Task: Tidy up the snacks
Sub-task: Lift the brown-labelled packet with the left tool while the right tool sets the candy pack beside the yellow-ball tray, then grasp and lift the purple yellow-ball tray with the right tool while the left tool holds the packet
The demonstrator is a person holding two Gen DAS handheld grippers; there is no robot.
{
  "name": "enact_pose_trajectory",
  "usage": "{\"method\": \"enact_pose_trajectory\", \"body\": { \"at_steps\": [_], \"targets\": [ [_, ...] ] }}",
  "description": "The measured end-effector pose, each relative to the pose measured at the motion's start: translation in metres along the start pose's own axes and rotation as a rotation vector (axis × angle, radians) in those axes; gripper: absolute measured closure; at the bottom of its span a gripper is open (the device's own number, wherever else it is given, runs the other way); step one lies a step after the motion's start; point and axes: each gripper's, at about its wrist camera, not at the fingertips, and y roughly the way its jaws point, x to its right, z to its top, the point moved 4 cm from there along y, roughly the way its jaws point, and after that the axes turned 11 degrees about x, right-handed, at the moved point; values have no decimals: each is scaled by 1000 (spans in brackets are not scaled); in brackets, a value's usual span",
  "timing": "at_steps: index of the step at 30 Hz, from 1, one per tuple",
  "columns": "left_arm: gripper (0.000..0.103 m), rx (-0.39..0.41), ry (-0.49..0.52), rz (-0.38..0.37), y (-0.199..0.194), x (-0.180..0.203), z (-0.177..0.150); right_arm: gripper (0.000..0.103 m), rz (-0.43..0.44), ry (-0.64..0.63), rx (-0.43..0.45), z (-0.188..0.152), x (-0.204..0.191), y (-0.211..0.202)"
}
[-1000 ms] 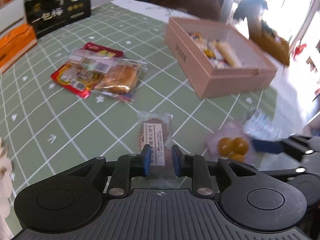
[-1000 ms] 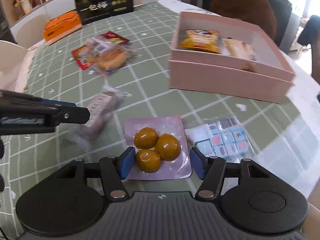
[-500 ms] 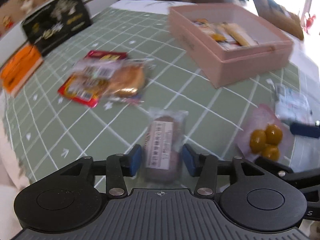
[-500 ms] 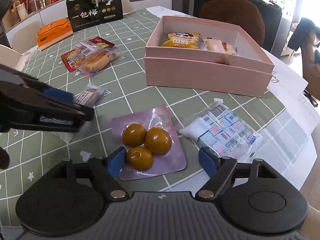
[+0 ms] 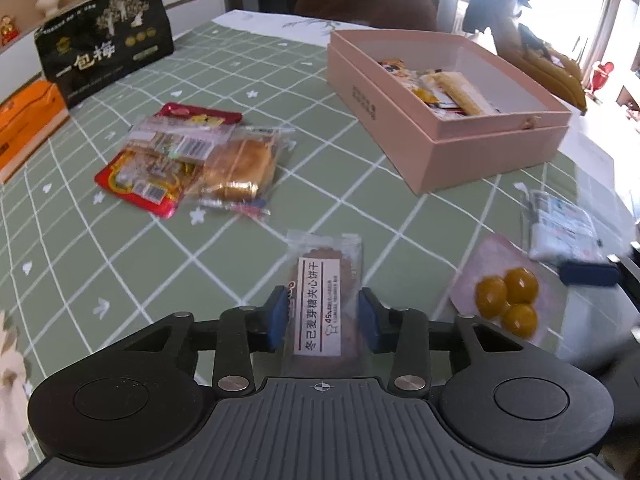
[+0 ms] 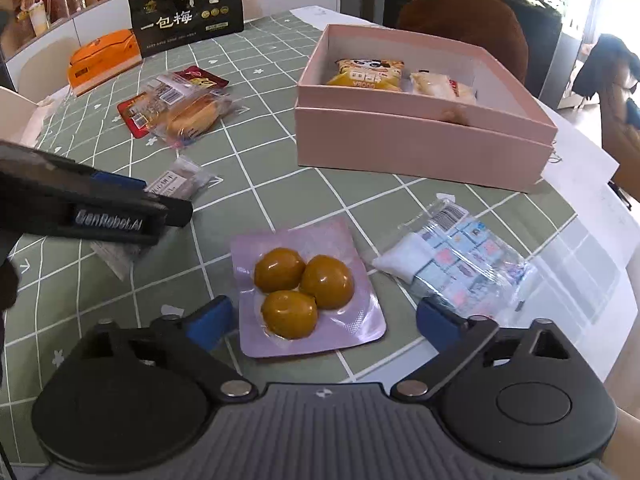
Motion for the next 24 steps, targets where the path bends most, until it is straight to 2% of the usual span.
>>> {"method": "enact_pose_trajectory", "body": {
  "at_steps": [7, 8, 10, 11, 17, 24],
  "targets": [
    [63, -27, -66, -36, -34, -12, -27, 2, 0, 7, -23, 11, -5, 12],
    [63, -28, -82, -39, -37, -13, -31, 6, 3, 2, -25, 12, -6, 12],
    [63, -27, -100, -38, -42, -13, -35, 23, 22, -18, -20, 15, -11, 7],
    [62, -25, -101, -36, -43, -12, -35, 27, 23, -32, -27, 16, -14, 4],
    [61, -12, -107, -26, -43, -12, -37, 31, 49, -91, -34, 8, -28, -12],
    [56, -1, -73, -8, -44, -4, -40, 32, 32, -20, 9, 16, -4, -42]
  ]
}}
